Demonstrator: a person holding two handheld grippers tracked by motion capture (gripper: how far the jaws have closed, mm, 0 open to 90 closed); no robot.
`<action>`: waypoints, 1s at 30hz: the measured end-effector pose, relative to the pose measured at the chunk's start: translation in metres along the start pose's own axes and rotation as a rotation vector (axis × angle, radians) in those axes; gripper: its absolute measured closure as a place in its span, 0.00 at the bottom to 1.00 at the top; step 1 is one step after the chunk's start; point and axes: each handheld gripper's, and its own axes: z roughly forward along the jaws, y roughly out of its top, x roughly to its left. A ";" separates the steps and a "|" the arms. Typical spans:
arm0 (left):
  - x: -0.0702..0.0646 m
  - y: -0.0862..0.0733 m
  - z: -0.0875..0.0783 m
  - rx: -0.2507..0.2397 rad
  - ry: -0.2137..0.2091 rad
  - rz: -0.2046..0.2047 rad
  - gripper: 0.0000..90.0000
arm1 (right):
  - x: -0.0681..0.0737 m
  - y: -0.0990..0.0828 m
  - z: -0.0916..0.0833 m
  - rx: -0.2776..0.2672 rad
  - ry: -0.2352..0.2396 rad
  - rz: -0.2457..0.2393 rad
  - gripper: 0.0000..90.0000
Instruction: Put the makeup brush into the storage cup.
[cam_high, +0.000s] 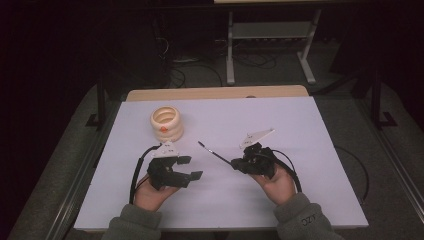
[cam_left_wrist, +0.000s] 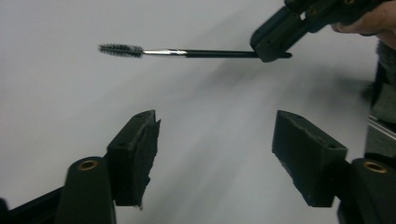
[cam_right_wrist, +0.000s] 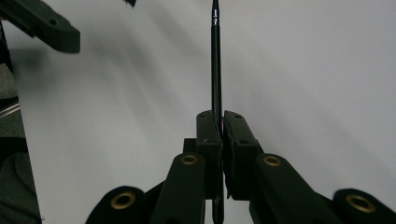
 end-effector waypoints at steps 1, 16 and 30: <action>0.000 -0.003 0.003 0.015 -0.012 0.002 0.37 | 0.001 -0.001 0.000 -0.003 0.006 0.001 0.95; 0.004 -0.010 0.009 0.002 -0.077 -0.050 0.51 | 0.033 -0.003 0.011 -0.061 0.069 -0.077 0.95; 0.009 -0.012 0.011 -0.019 -0.136 -0.109 0.58 | 0.050 -0.006 0.028 -0.073 0.092 -0.119 0.94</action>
